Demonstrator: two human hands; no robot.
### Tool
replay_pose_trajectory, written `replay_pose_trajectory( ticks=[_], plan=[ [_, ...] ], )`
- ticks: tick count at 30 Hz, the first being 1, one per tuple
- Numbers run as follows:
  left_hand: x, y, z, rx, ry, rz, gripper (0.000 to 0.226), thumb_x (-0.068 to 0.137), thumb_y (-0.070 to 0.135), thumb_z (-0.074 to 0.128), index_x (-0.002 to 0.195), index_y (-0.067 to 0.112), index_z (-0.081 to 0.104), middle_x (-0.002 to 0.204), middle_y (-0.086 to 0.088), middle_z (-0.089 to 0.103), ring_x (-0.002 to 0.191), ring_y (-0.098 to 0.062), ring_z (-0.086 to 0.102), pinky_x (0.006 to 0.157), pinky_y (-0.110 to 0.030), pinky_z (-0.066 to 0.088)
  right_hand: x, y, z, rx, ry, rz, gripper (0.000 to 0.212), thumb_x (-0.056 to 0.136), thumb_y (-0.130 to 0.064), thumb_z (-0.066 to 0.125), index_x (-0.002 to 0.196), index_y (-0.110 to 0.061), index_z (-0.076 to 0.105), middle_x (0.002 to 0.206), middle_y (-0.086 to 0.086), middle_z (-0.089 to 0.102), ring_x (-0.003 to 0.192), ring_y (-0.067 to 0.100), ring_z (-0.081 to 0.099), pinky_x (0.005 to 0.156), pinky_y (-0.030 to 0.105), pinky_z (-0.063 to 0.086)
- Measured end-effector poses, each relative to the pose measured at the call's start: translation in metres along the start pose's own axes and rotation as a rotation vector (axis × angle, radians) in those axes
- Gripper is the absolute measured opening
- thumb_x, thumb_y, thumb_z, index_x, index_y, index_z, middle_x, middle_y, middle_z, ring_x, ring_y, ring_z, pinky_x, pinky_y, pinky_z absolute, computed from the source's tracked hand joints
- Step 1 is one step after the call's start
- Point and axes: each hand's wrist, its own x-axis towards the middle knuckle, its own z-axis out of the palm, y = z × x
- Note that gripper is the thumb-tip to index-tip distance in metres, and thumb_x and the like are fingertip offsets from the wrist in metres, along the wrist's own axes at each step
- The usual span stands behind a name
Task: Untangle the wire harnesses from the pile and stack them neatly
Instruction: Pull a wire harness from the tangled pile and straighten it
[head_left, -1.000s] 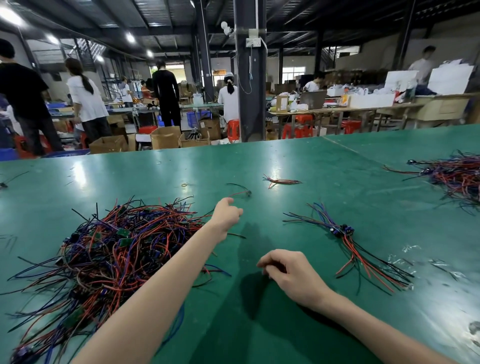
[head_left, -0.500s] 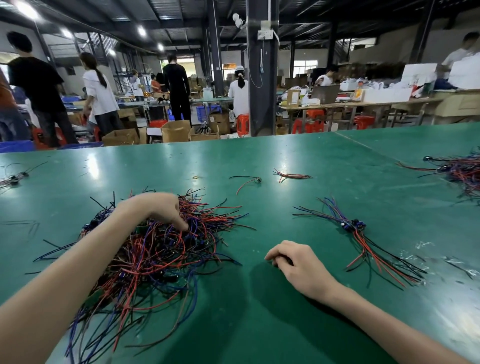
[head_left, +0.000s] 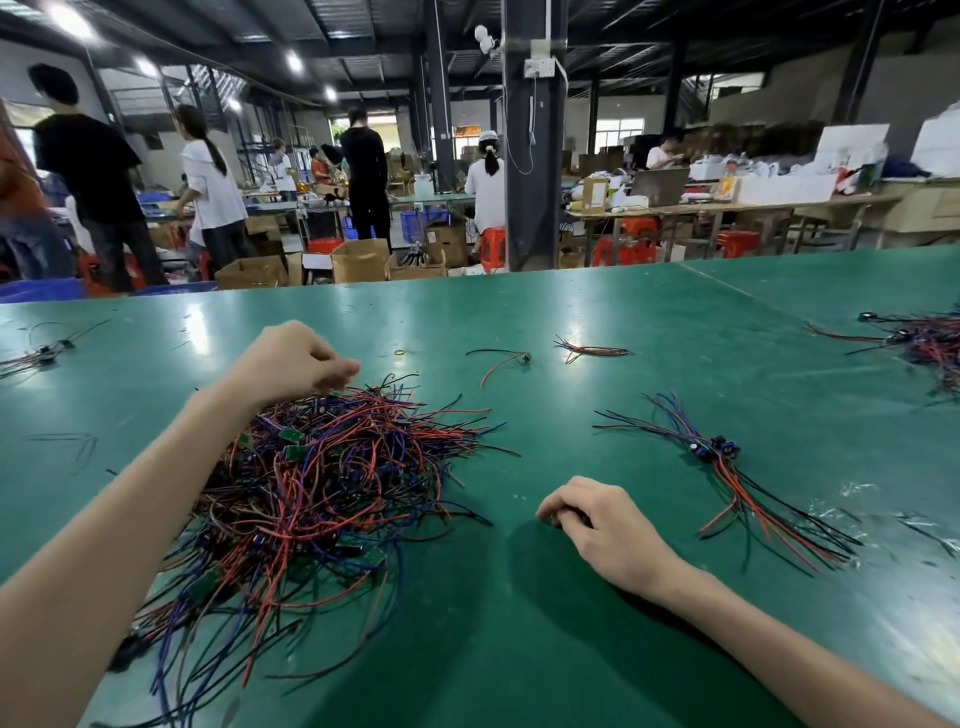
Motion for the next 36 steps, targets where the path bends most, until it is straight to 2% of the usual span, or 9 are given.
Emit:
replay_pose_trajectory(
  ticks=[2,4,6,11,20,25,31,33,36],
  plan=[
    [0.002,-0.007,0.002,0.227,-0.015,-0.106,0.04,0.089,0.043,0.06,0.109,0.009,0.069,0.107,-0.011,0.07,0.09,-0.021,0.064,0.077,-0.029,0.05,0.001,0.001,0.001,0.004,-0.004,0.008,0.025,0.09,-0.002,0.052,0.088,-0.016,0.073,0.085,-0.01,0.061,0.081,0.007,0.058,0.079,0.021,0.046],
    [-0.003,-0.014,0.016,0.439,-0.221,-0.213,0.054,0.093,0.043,0.055,0.131,0.005,0.052,0.132,-0.013,0.056,0.116,-0.028,0.055,0.096,-0.036,0.044,0.0,0.002,0.0,0.005,-0.011,0.019,0.025,0.091,-0.003,0.052,0.088,-0.017,0.073,0.086,-0.01,0.061,0.081,0.007,0.058,0.079,0.023,0.046],
    [-0.011,-0.018,0.029,0.505,-0.33,-0.22,0.045,0.093,0.039,0.056,0.125,0.008,0.058,0.125,-0.01,0.06,0.112,-0.026,0.057,0.097,-0.037,0.047,0.0,0.002,0.0,0.004,-0.015,0.022,0.025,0.091,-0.004,0.052,0.088,-0.018,0.072,0.087,-0.009,0.061,0.081,0.007,0.058,0.079,0.024,0.047],
    [-0.016,-0.015,0.037,0.416,-0.067,-0.231,0.017,0.088,0.021,0.065,0.09,0.006,0.074,0.086,-0.012,0.069,0.081,-0.03,0.065,0.078,-0.042,0.055,0.0,0.0,-0.001,0.003,-0.01,0.007,0.025,0.091,-0.002,0.052,0.088,-0.016,0.073,0.088,-0.005,0.062,0.081,0.01,0.059,0.08,0.025,0.047],
    [-0.009,-0.013,0.039,0.687,-0.118,-0.265,0.02,0.085,0.045,0.065,0.081,0.025,0.069,0.095,0.001,0.062,0.112,-0.026,0.044,0.101,-0.058,0.022,0.0,0.0,0.0,-0.012,-0.017,0.007,0.025,0.091,-0.003,0.052,0.089,-0.016,0.073,0.088,-0.004,0.062,0.08,0.01,0.057,0.078,0.023,0.045],
    [-0.012,-0.013,0.049,0.676,0.005,-0.185,0.01,0.085,0.024,0.061,0.081,0.025,0.07,0.091,0.006,0.062,0.107,-0.022,0.046,0.103,-0.055,0.02,0.0,-0.001,0.001,-0.008,-0.03,0.016,0.025,0.092,-0.003,0.051,0.09,-0.016,0.073,0.089,-0.005,0.061,0.082,0.011,0.058,0.08,0.023,0.045],
    [-0.011,-0.004,0.032,0.273,0.203,-0.203,0.016,0.087,0.031,0.062,0.074,0.024,0.071,0.065,0.011,0.057,0.082,-0.021,0.05,0.102,-0.048,0.027,0.0,-0.003,0.001,-0.004,-0.034,0.008,0.025,0.092,-0.003,0.051,0.09,-0.014,0.073,0.089,-0.005,0.061,0.083,0.01,0.059,0.08,0.021,0.046],
    [-0.008,0.007,0.019,-0.018,0.286,-0.195,0.016,0.085,0.028,0.066,0.079,0.015,0.071,0.067,0.005,0.06,0.077,-0.021,0.05,0.087,-0.038,0.04,0.001,-0.002,-0.001,-0.006,-0.031,0.006,0.024,0.092,-0.003,0.051,0.09,-0.014,0.073,0.089,-0.005,0.061,0.083,0.01,0.059,0.081,0.021,0.046],
    [-0.009,0.032,0.004,-0.521,0.31,-0.162,0.013,0.089,0.017,0.061,0.079,0.009,0.066,0.081,-0.005,0.068,0.074,-0.019,0.06,0.065,-0.021,0.041,0.0,-0.001,0.0,-0.011,-0.029,0.003,0.025,0.091,-0.002,0.051,0.09,-0.014,0.073,0.088,-0.006,0.06,0.081,0.009,0.058,0.08,0.02,0.045]
  ],
)
